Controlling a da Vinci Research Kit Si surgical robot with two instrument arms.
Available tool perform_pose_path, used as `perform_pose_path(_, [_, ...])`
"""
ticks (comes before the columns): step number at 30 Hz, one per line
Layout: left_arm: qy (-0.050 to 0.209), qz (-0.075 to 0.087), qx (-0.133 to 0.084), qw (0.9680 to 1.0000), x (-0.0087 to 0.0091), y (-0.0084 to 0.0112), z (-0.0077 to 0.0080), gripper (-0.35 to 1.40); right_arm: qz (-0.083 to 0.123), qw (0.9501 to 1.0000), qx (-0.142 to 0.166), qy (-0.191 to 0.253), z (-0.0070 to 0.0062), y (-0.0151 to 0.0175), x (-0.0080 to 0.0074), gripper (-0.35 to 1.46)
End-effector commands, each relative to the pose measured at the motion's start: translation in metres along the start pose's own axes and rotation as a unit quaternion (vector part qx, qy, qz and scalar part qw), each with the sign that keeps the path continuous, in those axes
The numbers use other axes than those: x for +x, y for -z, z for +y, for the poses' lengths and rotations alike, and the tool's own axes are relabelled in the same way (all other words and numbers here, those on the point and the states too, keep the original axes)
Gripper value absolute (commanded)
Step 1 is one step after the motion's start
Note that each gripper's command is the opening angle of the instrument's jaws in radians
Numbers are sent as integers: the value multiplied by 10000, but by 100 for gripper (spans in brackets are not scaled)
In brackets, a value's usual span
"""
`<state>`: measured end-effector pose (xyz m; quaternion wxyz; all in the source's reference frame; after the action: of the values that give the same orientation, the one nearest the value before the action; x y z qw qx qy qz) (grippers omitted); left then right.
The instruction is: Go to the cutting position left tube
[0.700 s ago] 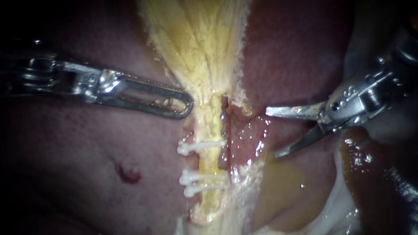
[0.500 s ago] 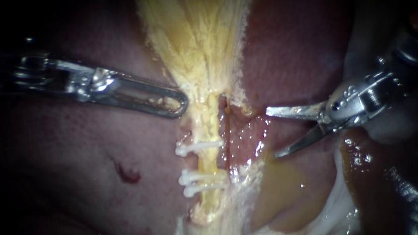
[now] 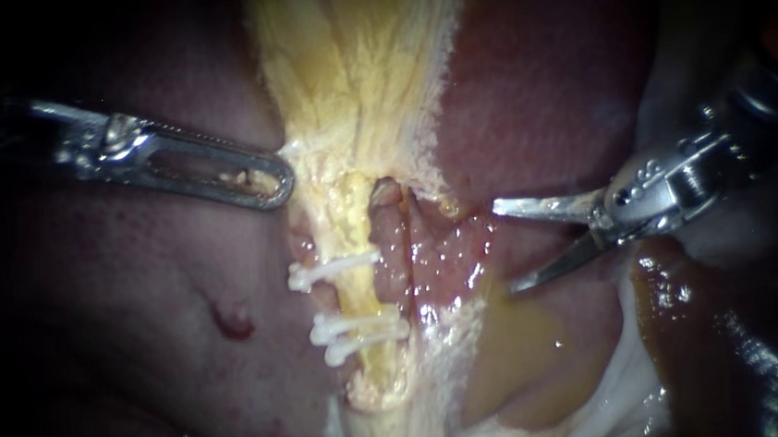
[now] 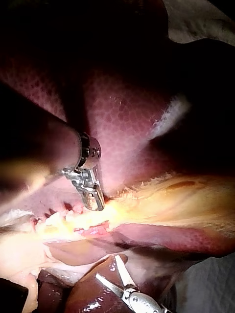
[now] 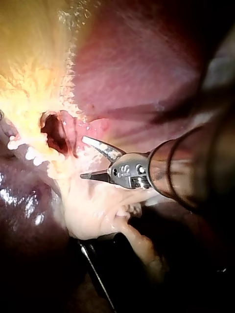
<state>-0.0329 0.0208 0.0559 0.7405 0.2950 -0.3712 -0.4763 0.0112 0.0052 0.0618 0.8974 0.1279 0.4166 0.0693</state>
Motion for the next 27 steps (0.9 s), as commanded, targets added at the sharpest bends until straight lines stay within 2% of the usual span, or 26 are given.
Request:
perform_pose_path(1, [0,-1,-2,10000,0,-1,1,-35,22,10000,52,10,-2,-4,-1,145])
perform_pose_path(9, [-2,-1,-1,10000,1,-2,2,-35,127,9993,363,37,-29,-52,4,145])
perform_pose_path(15, [-1,-1,-2,10000,1,-1,2,-35,167,9983,550,-37,-44,-84,4,145])
perform_pose_path(21, [-1,-1,-3,10000,1,-2,2,-35,177,9970,724,-203,-44,-111,-8,145])
perform_pose_path(27, [0,-2,-4,10000,1,-1,2,-35,168,9955,850,-373,-29,-133,-27,145])
